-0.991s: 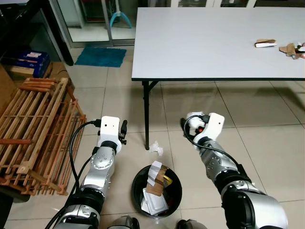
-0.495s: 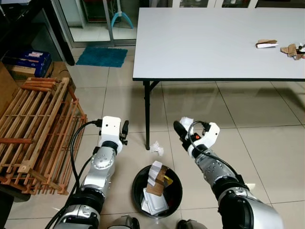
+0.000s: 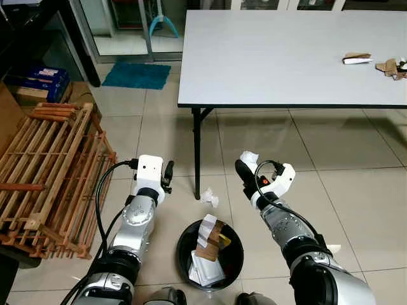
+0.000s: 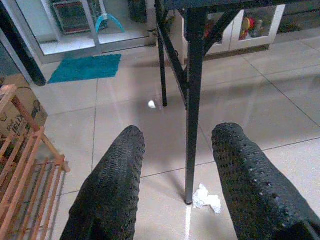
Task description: Picking trash to rubbish bin
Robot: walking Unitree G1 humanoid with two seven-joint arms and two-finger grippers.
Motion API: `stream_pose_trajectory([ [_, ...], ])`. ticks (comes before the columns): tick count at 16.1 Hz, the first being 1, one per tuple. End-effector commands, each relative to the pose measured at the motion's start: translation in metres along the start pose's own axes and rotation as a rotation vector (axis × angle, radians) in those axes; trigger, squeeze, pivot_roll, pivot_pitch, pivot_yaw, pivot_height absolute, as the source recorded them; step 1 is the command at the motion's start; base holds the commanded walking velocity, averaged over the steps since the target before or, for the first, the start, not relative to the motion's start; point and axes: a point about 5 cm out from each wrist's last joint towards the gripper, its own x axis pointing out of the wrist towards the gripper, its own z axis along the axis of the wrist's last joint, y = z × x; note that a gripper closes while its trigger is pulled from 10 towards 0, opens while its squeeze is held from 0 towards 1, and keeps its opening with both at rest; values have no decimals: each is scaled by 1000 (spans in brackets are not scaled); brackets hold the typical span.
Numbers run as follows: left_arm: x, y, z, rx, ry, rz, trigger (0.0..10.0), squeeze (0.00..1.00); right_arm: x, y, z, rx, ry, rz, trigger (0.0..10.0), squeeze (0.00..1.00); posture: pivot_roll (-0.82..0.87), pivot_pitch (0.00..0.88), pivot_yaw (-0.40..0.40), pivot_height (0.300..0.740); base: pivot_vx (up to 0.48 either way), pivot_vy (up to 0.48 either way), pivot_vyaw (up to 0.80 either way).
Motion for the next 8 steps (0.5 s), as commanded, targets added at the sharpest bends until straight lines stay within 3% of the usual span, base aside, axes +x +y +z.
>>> stream_pose_trajectory([
  [1, 1, -3, 1, 1, 3, -18, 10000, 0, 0, 1, -1, -6, 2, 13, 0, 0, 15, 69, 39, 720, 0, 0, 0],
  [4, 1, -3, 0, 1, 6, -22, 10000, 0, 0, 2, -1, -17, 0, 15, 0, 0, 15, 72, 37, 720, 0, 0, 0],
  [5, 0, -4, 0, -1, 8, -25, 10000, 0, -1, 2, -1, -41, 2, 8, 1529, 0, 15, 74, 36, 720, 0, 0, 0],
  [6, 0, -4, -1, -5, 10, -28, 10000, 0, -1, 1, -1, -51, 4, 0, 10000, 0, 15, 75, 36, 720, 0, 0, 0],
  [8, 0, -5, -2, -22, 24, -35, 10000, 0, -1, -2, -4, -67, 22, -37, 10000, 0, 18, 77, 34, 720, 0, 126, 0],
])
